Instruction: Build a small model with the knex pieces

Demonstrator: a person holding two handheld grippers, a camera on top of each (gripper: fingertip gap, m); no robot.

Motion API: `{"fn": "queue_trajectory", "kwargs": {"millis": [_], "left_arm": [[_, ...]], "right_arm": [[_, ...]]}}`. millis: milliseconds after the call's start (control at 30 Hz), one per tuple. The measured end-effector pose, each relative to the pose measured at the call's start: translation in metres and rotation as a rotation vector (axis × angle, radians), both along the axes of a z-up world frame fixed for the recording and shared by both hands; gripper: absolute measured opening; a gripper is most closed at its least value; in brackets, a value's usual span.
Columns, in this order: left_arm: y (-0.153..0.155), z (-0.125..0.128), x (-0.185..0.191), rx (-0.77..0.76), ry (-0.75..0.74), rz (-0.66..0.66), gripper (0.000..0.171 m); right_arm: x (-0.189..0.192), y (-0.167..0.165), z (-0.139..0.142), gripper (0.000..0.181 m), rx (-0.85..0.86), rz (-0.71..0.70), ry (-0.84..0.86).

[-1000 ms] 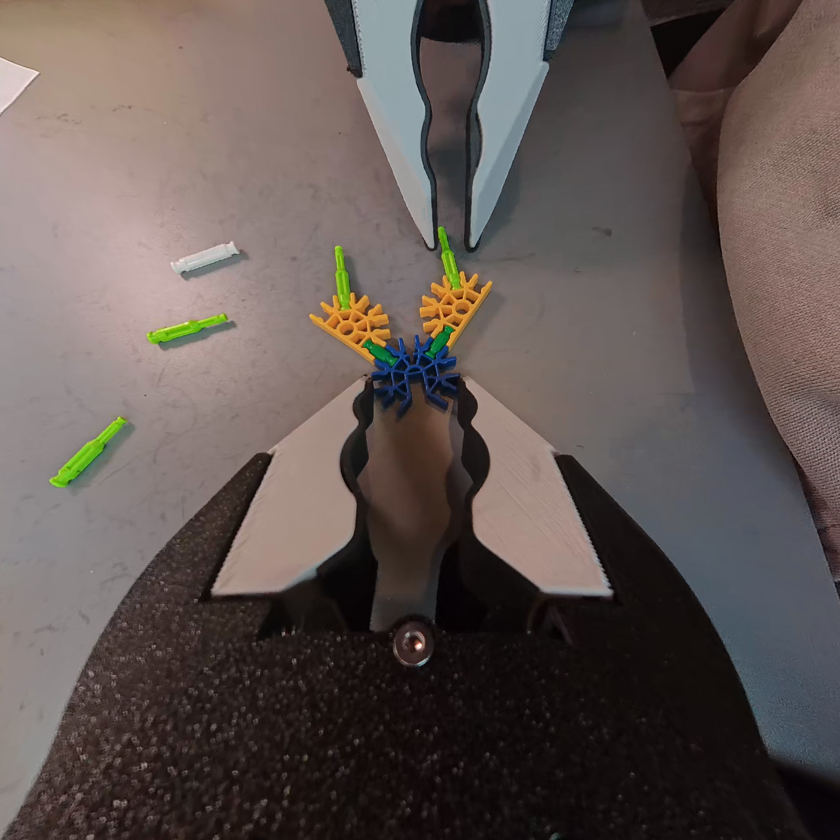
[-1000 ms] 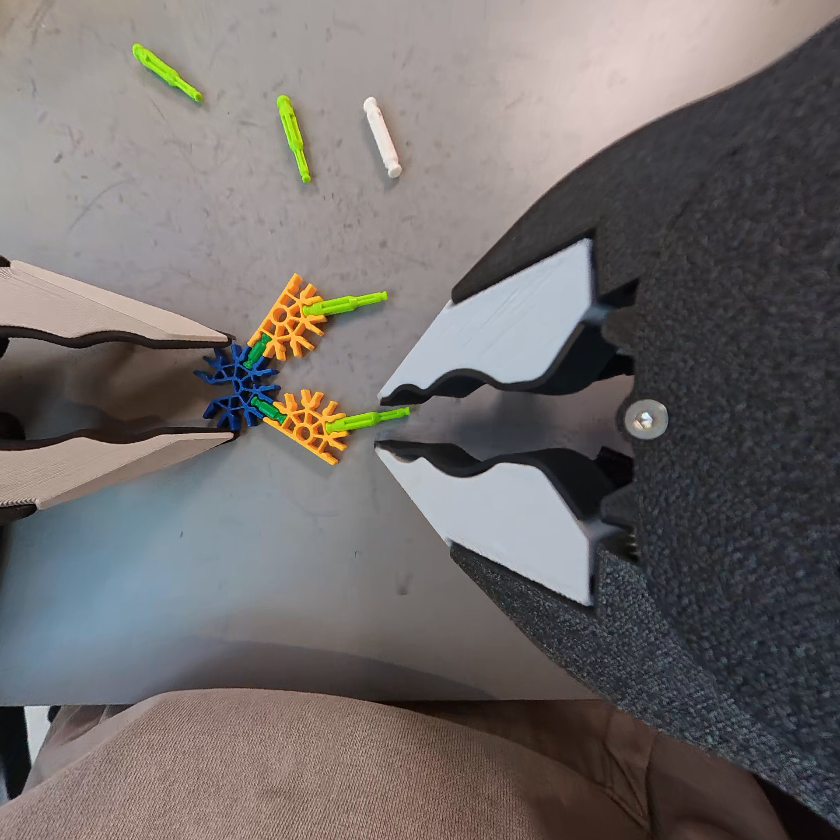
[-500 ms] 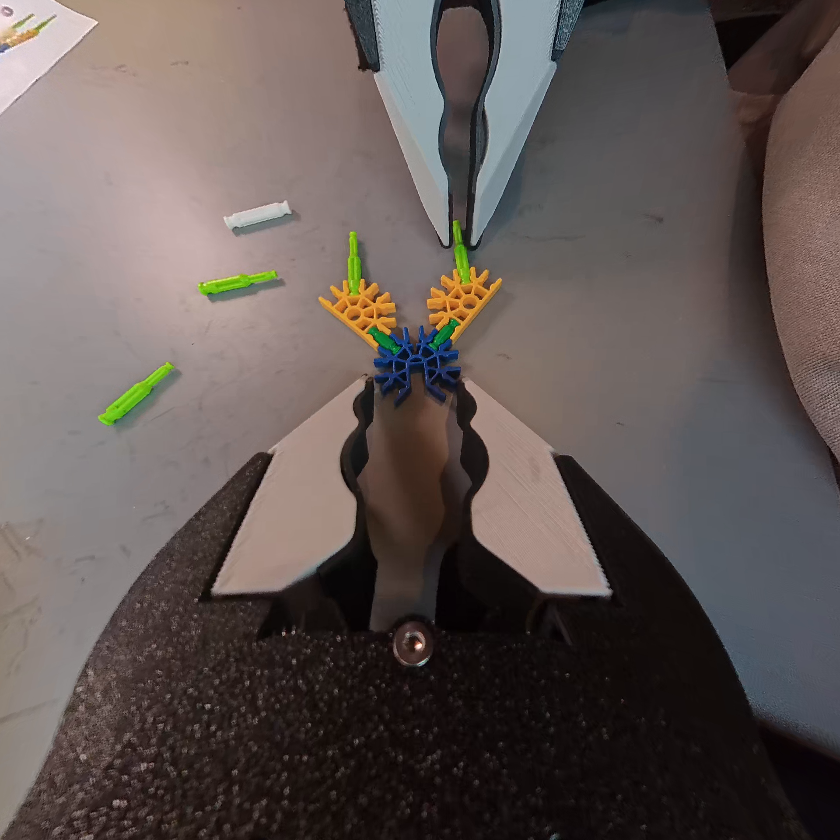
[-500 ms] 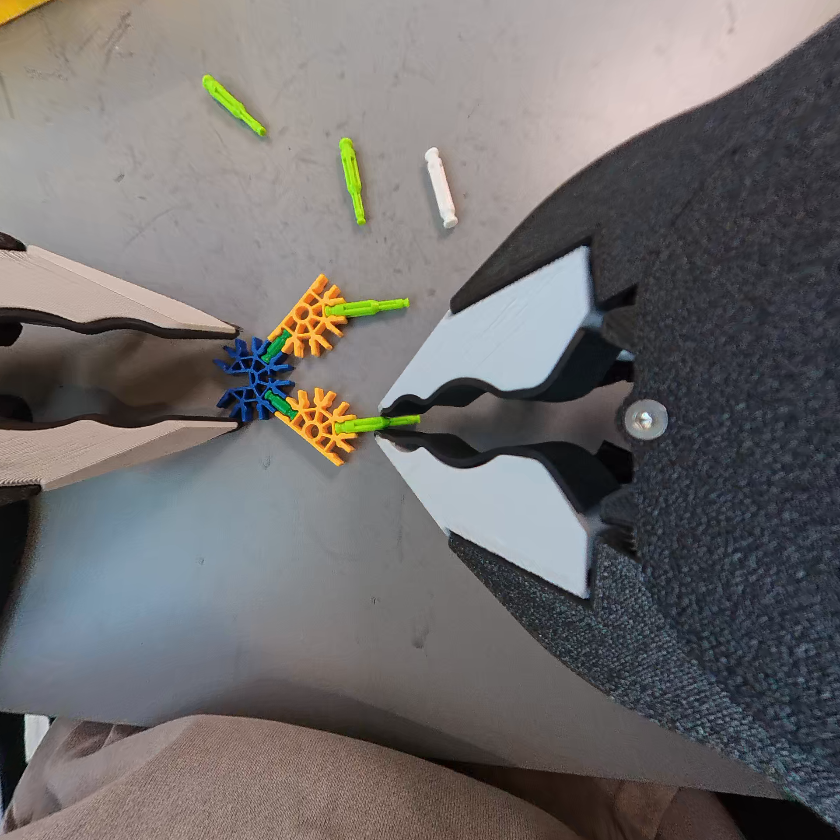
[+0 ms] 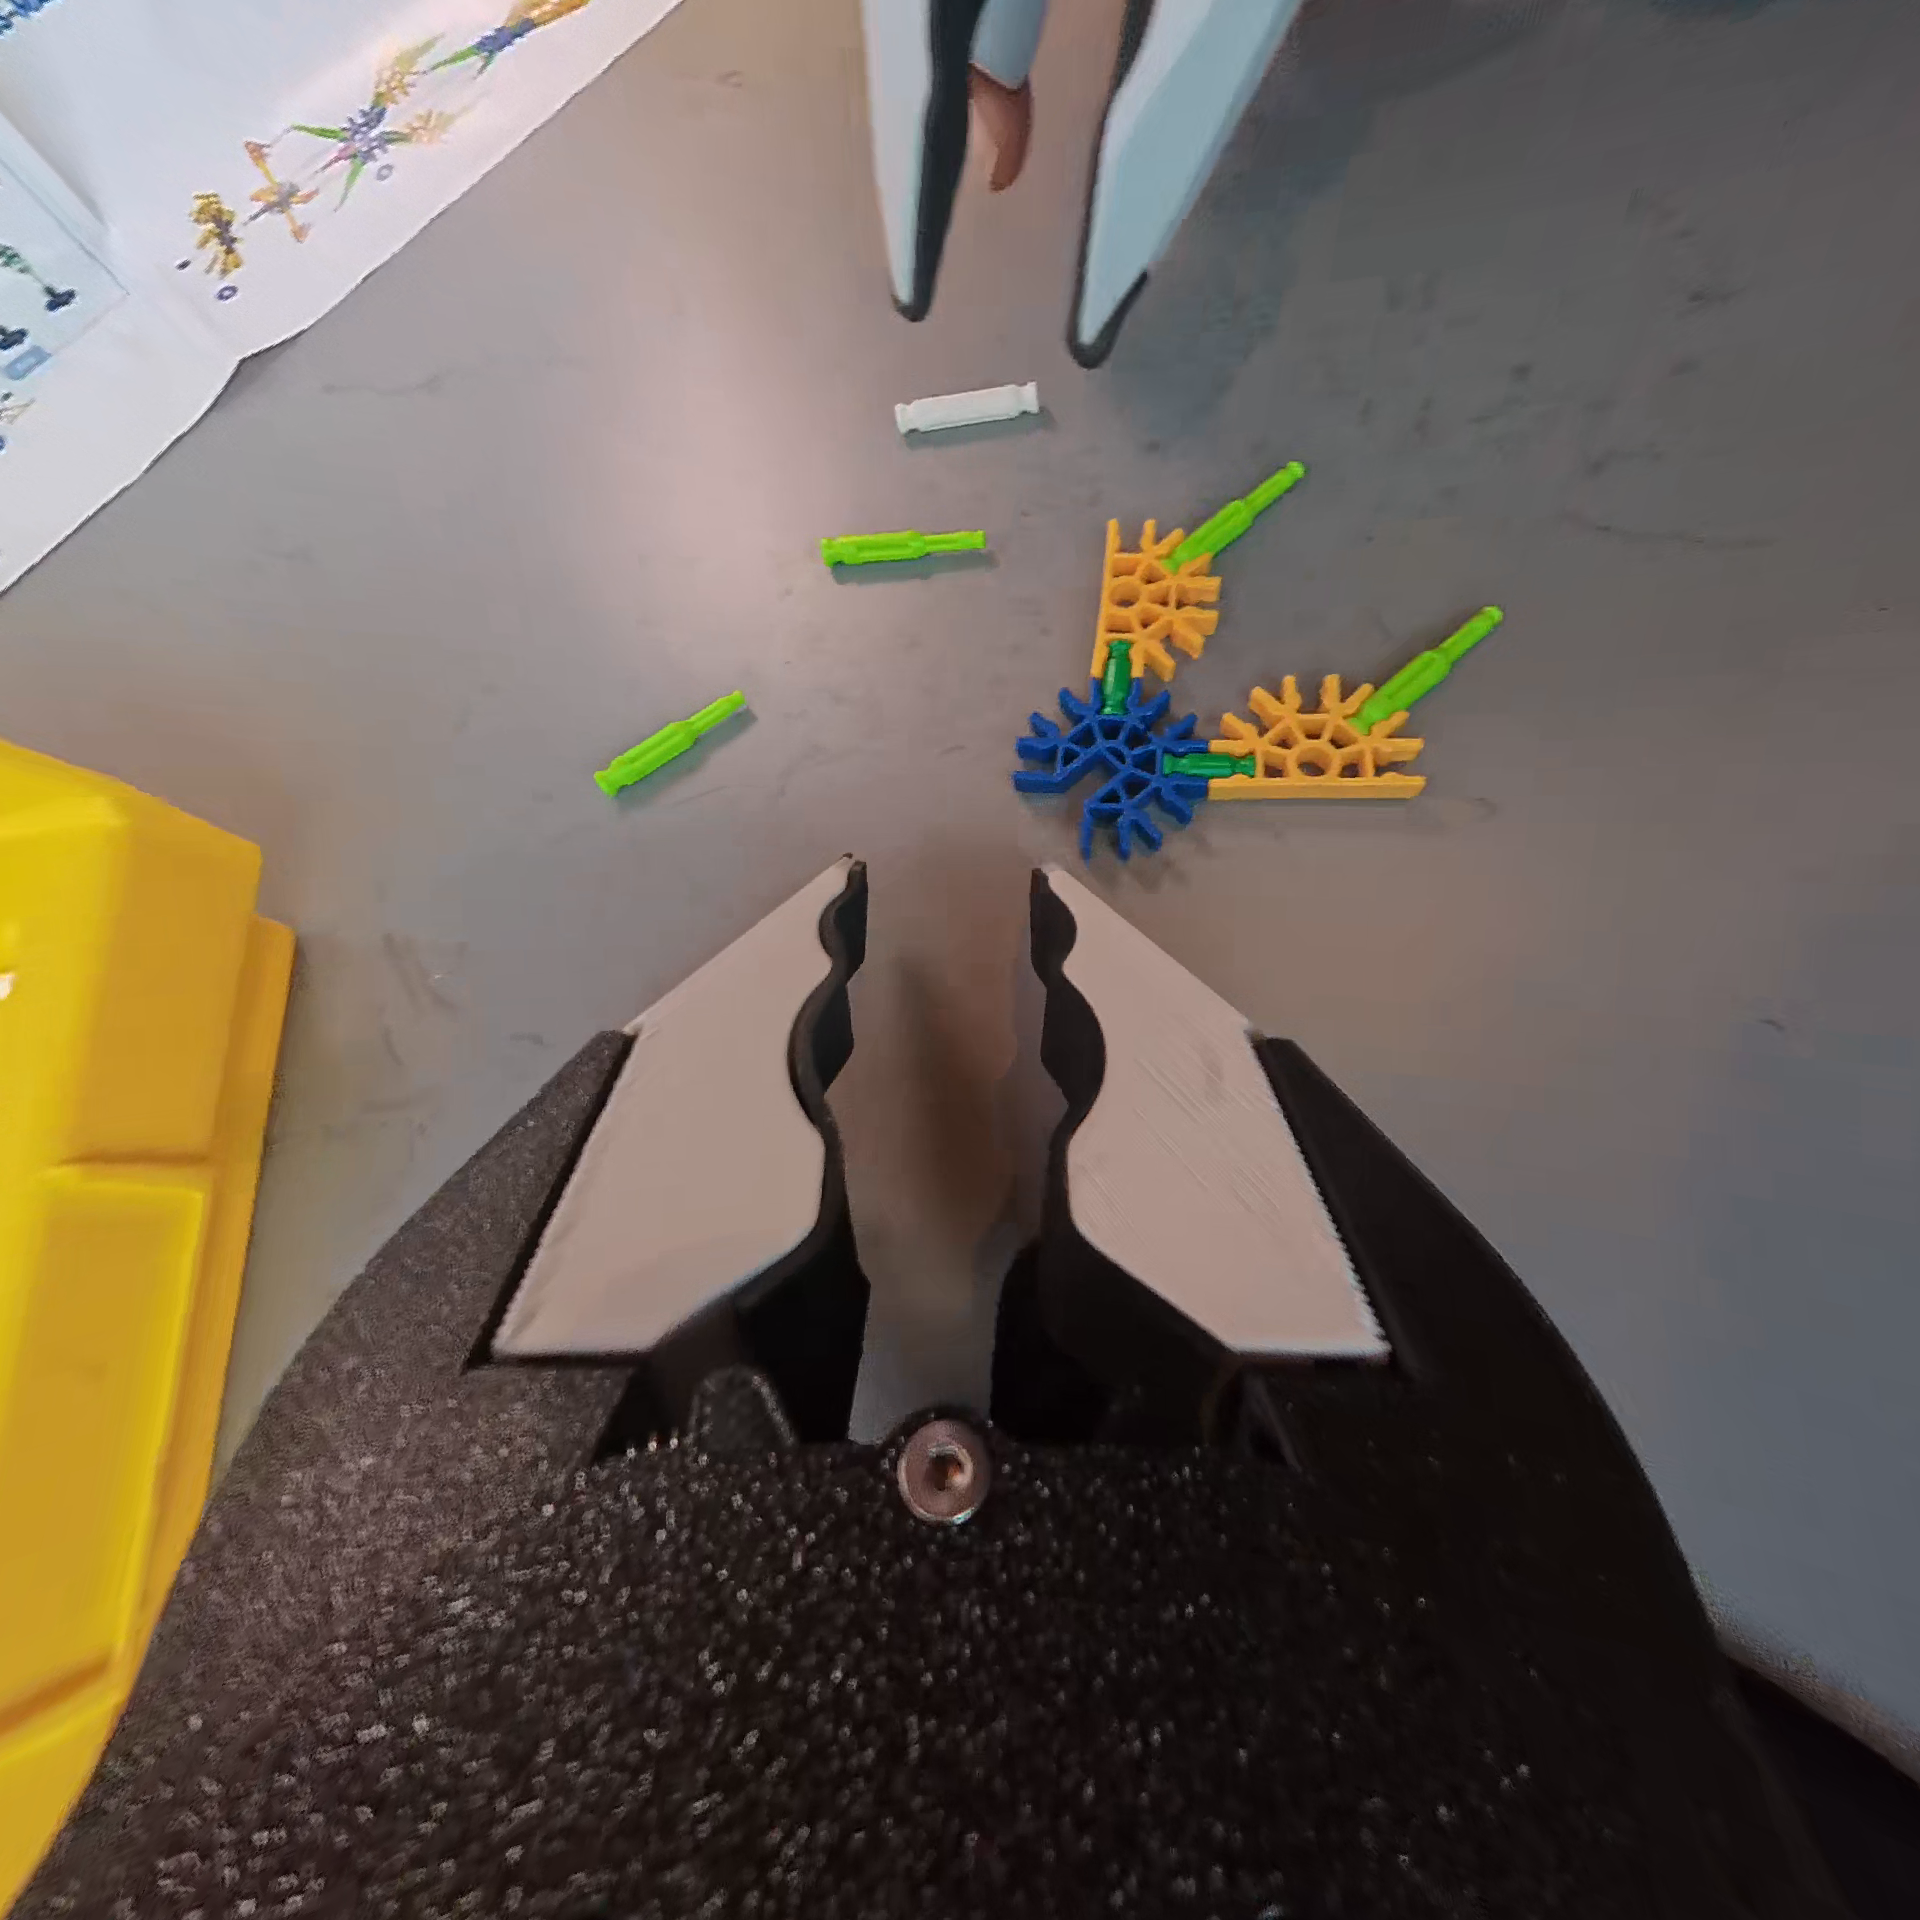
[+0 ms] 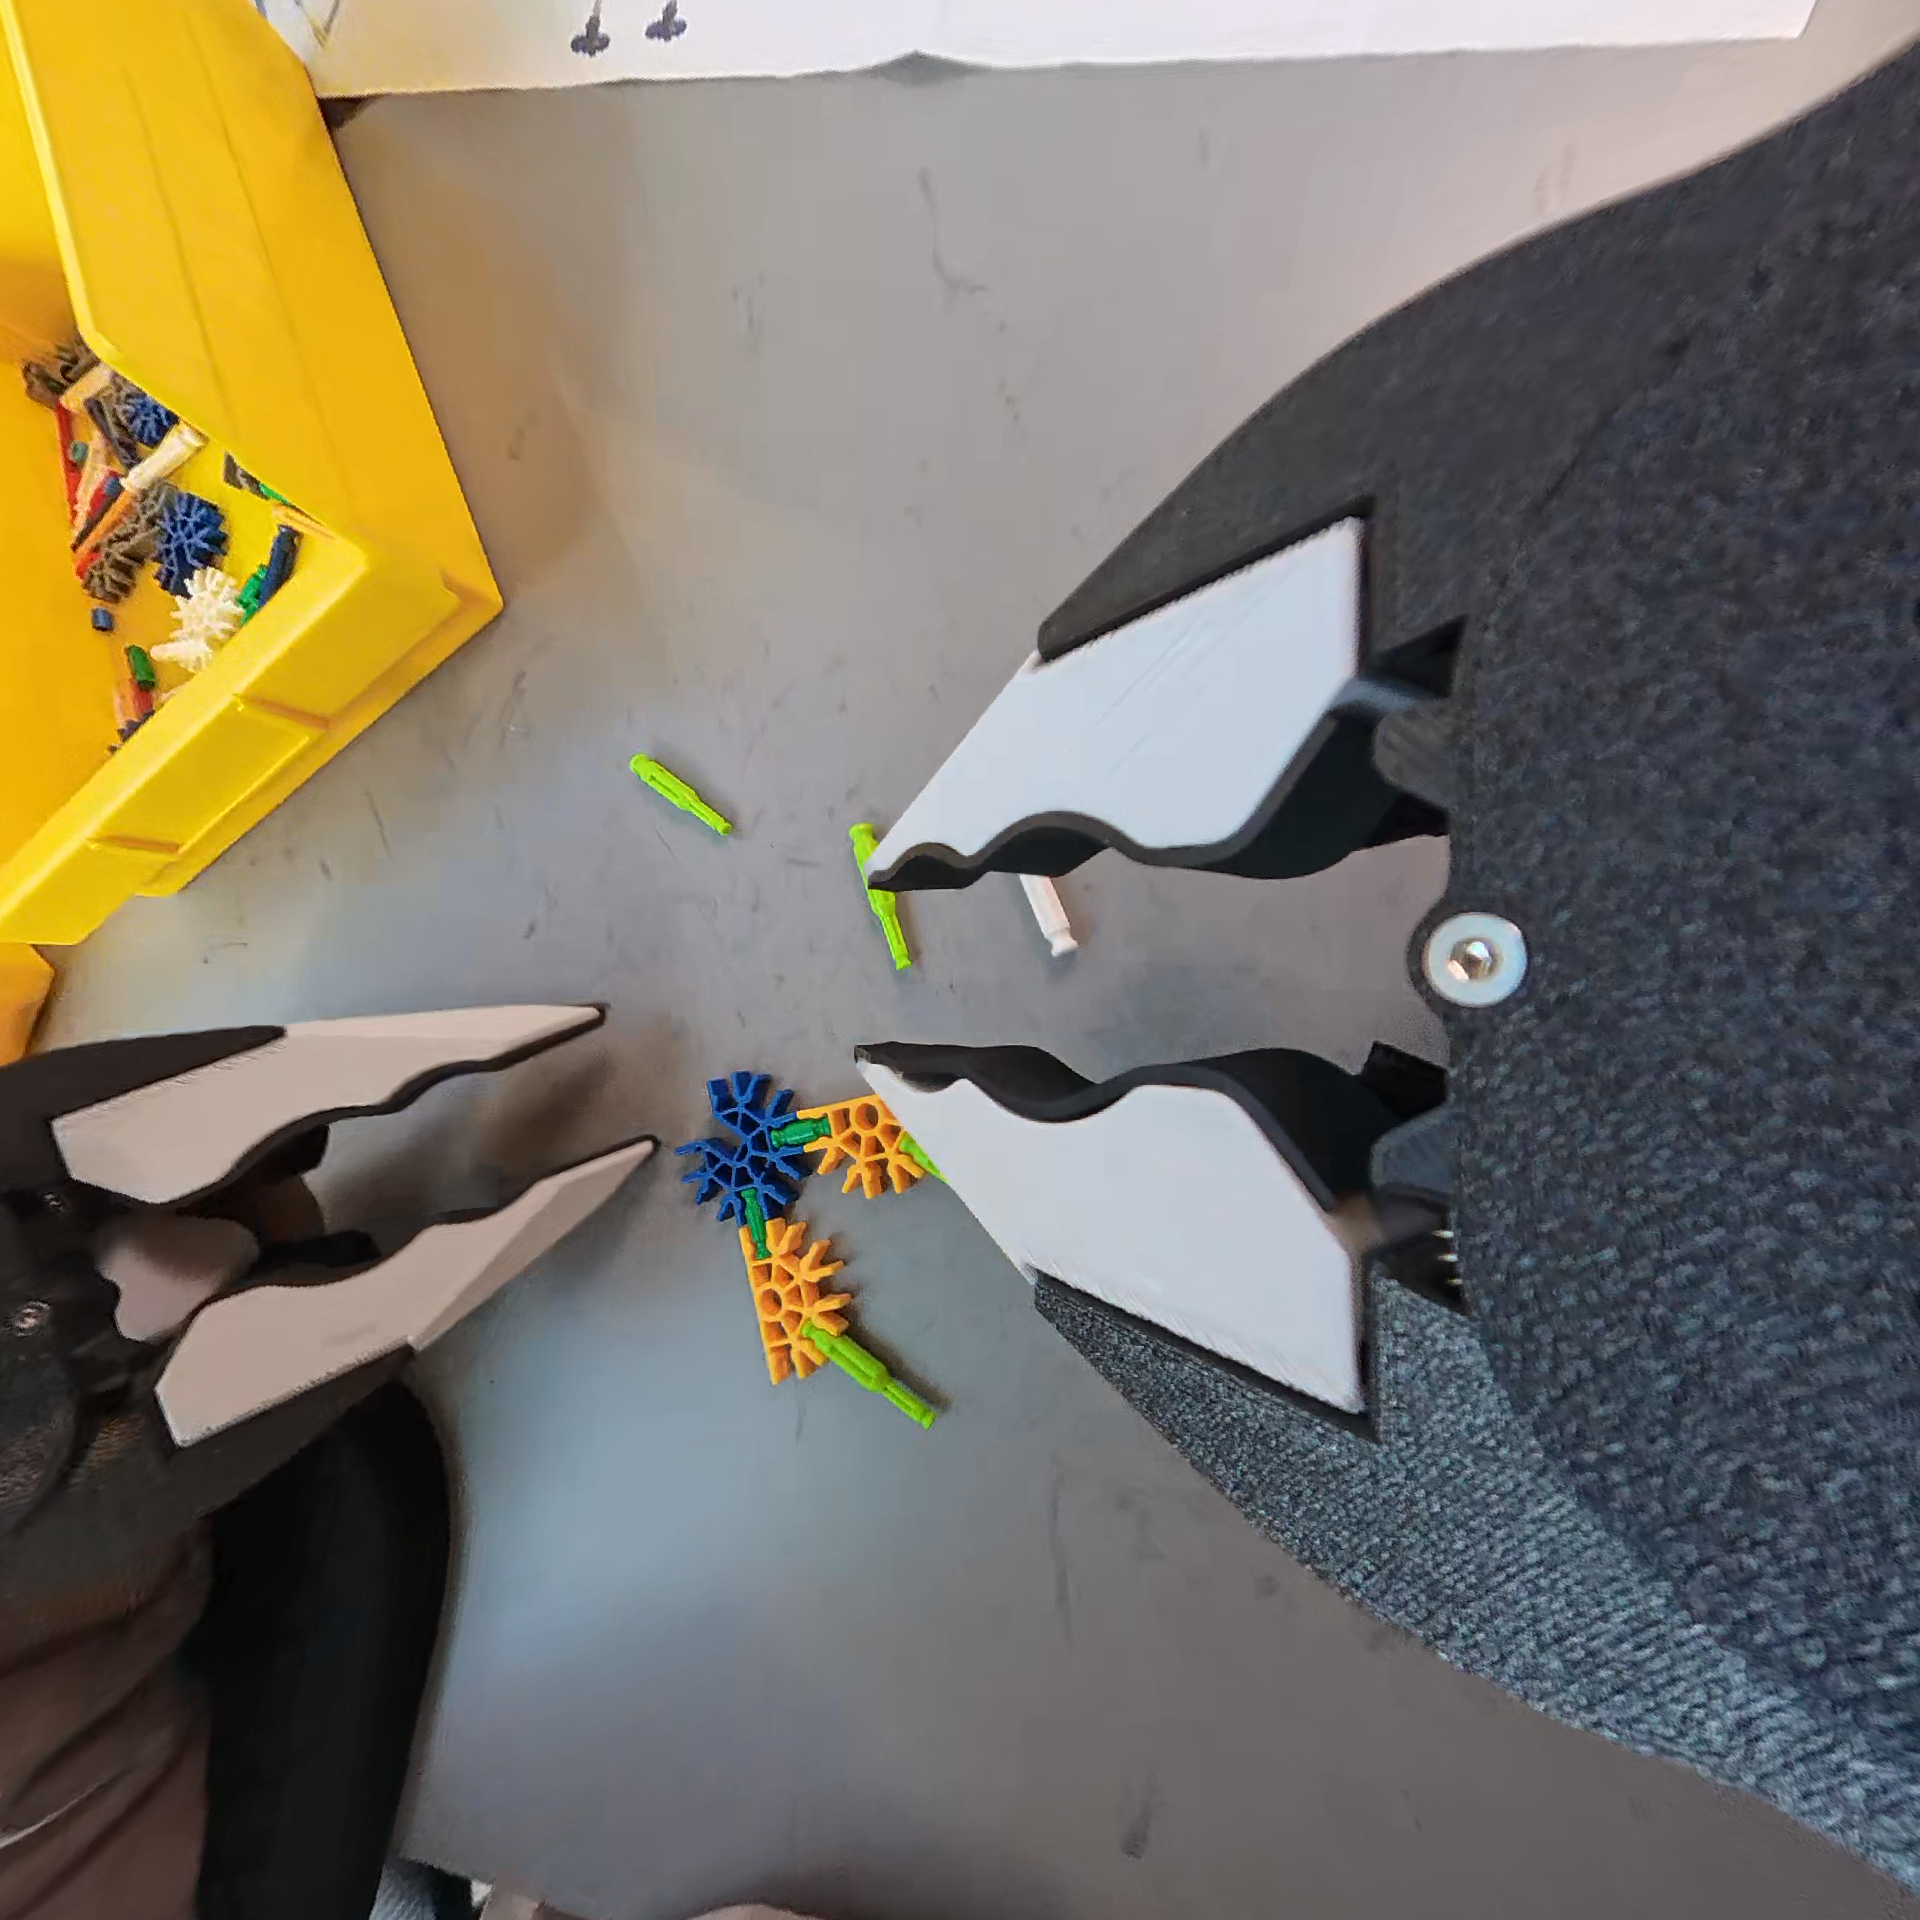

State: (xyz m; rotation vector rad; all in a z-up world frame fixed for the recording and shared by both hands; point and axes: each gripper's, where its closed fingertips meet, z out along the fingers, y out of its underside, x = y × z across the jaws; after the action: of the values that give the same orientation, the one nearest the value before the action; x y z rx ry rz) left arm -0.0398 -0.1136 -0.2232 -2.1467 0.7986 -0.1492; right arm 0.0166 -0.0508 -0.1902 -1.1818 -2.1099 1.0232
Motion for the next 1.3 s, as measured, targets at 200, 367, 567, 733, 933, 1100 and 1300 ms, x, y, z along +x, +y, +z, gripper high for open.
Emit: {"fn": "queue_trajectory", "kwargs": {"millis": [200, 367, 567, 733, 933, 1100, 1300], "left_arm": [[0.009, 0.019, -0.01, 0.051, -0.09, 0.097, 0.028], [-0.01, 0.023, 0.03, -0.107, -0.294, -0.012, 0.054], [-0.01, -0.005, 0.031, -0.144, -0.128, -0.023, 0.05], [-0.011, -0.007, 0.033, -0.119, -0.115, -0.065, 0.027], [-0.014, -0.007, 0.036, -0.092, -0.117, -0.148, 0.015], [0.003, -0.006, 0.019, -0.061, -0.099, -0.064, 0.016], [0.018, 0.005, -0.01, 0.013, -0.099, 0.1, 0.017]], "right_arm": [[0.001, 0.007, -0.014, 0.027, 0.055, -0.033, -0.003], [-0.001, 0.031, -0.013, 0.041, 0.089, -0.136, 0.0], [0.018, 0.05, -0.025, 0.055, 0.118, -0.172, -0.101], [0.022, 0.055, -0.026, 0.049, 0.111, -0.181, -0.111], [0.019, 0.043, -0.023, 0.039, 0.084, -0.144, -0.091], [0.024, 0.012, -0.019, 0.038, 0.009, -0.015, -0.093], [0.027, -0.005, -0.023, 0.037, 0.026, 0.049, -0.112]]}}
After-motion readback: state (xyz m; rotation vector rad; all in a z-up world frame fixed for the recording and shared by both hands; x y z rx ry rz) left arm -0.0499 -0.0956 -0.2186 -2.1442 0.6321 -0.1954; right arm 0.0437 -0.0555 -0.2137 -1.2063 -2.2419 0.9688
